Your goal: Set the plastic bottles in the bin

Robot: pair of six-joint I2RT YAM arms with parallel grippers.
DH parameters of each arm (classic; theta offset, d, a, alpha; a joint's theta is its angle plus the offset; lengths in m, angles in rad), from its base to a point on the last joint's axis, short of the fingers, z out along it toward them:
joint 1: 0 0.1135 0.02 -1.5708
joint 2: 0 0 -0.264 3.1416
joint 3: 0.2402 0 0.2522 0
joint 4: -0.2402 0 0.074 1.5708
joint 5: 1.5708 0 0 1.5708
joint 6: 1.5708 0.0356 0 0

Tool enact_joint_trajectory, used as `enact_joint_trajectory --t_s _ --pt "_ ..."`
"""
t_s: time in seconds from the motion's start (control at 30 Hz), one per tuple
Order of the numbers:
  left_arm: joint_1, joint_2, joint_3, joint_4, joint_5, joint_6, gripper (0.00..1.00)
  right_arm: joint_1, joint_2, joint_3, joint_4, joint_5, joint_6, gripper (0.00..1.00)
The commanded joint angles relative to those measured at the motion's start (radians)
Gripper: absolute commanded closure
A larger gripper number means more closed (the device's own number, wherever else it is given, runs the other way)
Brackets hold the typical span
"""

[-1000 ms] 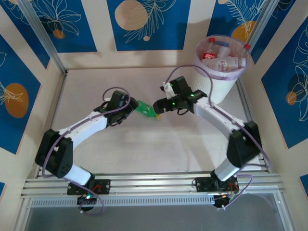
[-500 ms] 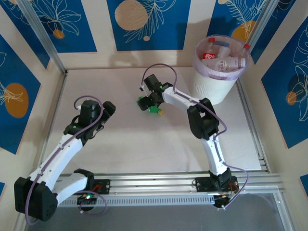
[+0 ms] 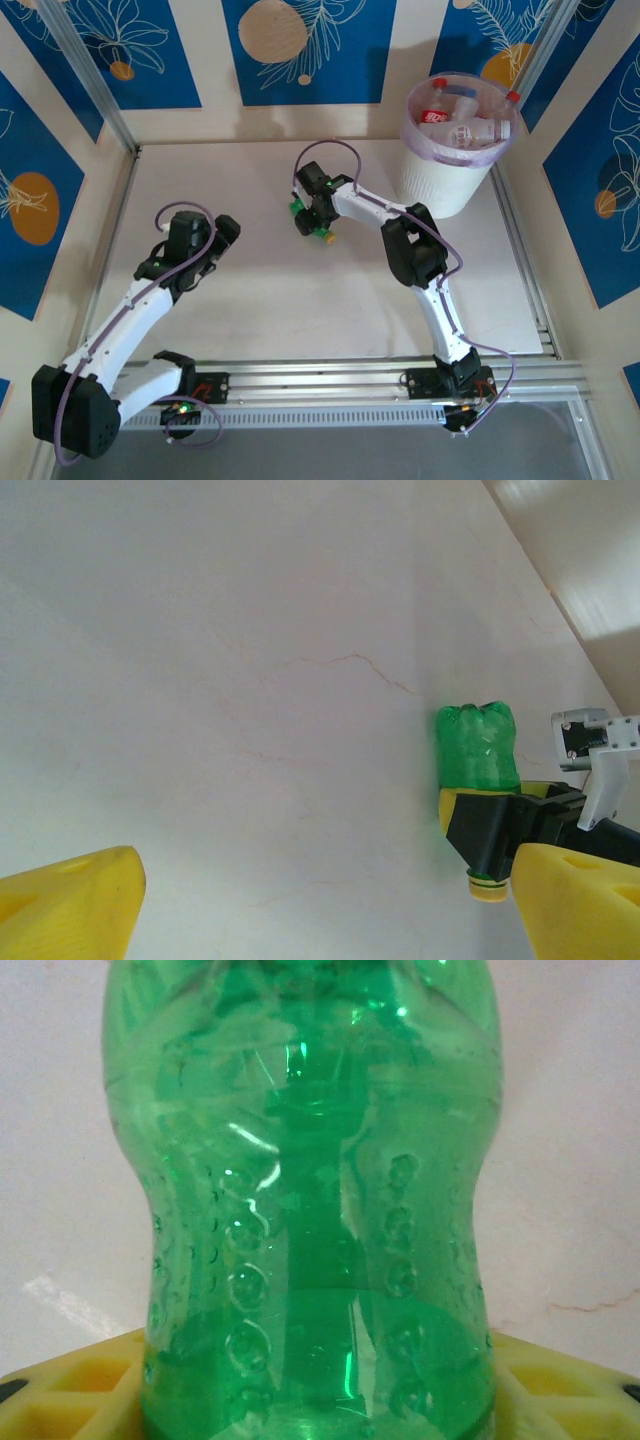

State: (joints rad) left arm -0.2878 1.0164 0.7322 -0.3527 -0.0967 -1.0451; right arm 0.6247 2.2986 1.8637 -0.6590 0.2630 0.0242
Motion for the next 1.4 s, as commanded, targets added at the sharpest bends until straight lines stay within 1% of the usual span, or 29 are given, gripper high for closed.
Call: enact_joint_trajectory --t_s 0.0,0.13,0.27,0.43,0.5,0.6,0.67,0.8,0.97,1.1,1.17,1.27,1.37 --pt "0.012 -0.009 -0.014 -0.002 0.002 0.005 0.06 0.007 -0.060 0.009 -0.020 0.004 -0.007 0.46" --pt "0.012 -0.005 -0.014 -0.004 0.000 0.005 0.06 0.007 -0.144 0.029 -0.042 0.008 -0.019 0.48" --pt "0.012 0.015 -0.013 -0.006 -0.012 0.033 0.04 -0.008 -0.276 0.044 -0.087 -0.013 -0.029 0.48" --pt "0.010 0.055 -0.011 0.033 0.013 0.067 0.02 -0.037 -0.502 0.072 -0.150 0.055 -0.064 0.48" --pt "0.010 0.074 -0.016 0.066 0.028 0.077 0.01 -0.072 -0.581 0.101 -0.167 0.093 -0.074 0.48" --pt "0.009 0.106 -0.017 0.097 0.049 0.071 0.01 -0.169 -0.617 0.193 -0.220 0.134 -0.036 0.48" --pt "0.009 0.127 -0.016 0.115 0.065 0.066 0.01 -0.239 -0.603 0.263 -0.248 0.155 -0.012 0.48" --pt "0.008 0.145 -0.003 0.114 0.071 0.060 0.00 -0.365 -0.521 0.413 -0.271 0.168 0.057 0.47" --pt "0.008 0.115 0.012 0.074 0.050 0.079 0.00 -0.477 -0.376 0.603 -0.283 0.188 0.157 0.46" --pt "0.008 0.080 0.010 0.042 0.017 0.094 0.00 -0.511 -0.266 0.711 -0.293 0.172 0.217 0.45" --pt "0.009 0.070 0.009 0.037 0.010 0.095 0.00 -0.511 -0.238 0.704 -0.264 0.192 0.230 0.44" --pt "0.009 0.062 0.009 0.029 0.008 0.101 0.00 -0.513 -0.203 0.682 -0.212 0.187 0.243 0.44" --pt "0.008 0.052 0.012 0.012 -0.004 0.113 0.00 -0.525 -0.160 0.705 -0.208 0.179 0.260 0.44"
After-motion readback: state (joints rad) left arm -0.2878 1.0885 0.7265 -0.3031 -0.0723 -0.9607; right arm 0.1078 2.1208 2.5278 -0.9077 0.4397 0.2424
